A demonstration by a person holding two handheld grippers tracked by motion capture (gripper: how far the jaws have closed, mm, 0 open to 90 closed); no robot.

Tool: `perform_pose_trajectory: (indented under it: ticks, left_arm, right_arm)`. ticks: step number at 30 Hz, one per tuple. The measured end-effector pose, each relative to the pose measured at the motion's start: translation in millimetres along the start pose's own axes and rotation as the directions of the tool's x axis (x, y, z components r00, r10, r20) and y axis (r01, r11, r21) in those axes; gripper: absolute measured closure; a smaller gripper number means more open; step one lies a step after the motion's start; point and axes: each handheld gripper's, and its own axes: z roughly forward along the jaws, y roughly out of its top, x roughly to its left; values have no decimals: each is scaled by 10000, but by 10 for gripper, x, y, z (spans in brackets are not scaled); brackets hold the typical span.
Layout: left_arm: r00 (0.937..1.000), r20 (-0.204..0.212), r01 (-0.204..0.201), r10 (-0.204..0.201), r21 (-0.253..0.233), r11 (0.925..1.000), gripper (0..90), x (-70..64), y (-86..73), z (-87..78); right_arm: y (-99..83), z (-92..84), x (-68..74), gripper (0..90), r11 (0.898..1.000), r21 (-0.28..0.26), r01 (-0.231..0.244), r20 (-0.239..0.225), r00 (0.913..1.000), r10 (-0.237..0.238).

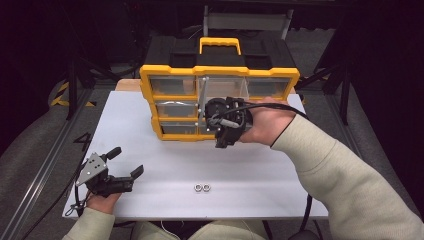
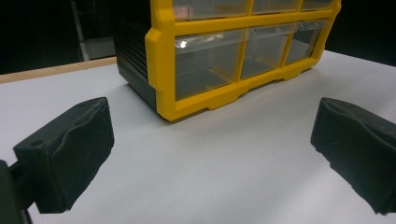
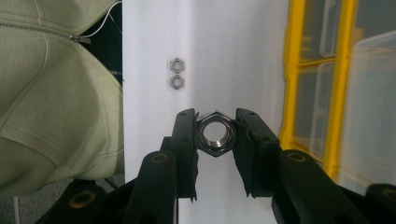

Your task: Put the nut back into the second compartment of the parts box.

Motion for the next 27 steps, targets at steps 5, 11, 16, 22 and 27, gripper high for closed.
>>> perform_pose_trajectory:
  ticks: [5, 11, 16, 22, 27]
  left_arm:
    - [10000, -7, 1, -1, 4, 10000, 2, -1, 0, -3]
    - [10000, -37, 20, -20, 32, 10000, 2, 2, -1, -8]
    - [10000, -30, 18, -18, 54, 10000, 2, 9, -1, -14]
    - [10000, -42, 57, -57, 46, 10000, 2, 12, -4, -11]
    - [10000, -59, 55, -55, 32, 10000, 3, 16, -4, -9]
  right_arm:
    - [49, -170, -54, 700, 9999, -36, 93, 89, 9999, -93]
    - [112, -293, -122, 700, 9997, -21, 258, 49, 9997, -258]
    - [141, -366, -190, 700, 9996, -147, 244, 121, 9996, -242]
    - [179, -515, -327, 701, 9994, -273, 214, 336, 9992, -204]
    - [209, -615, -403, 700, 9987, -483, 142, 389, 9992, -124]
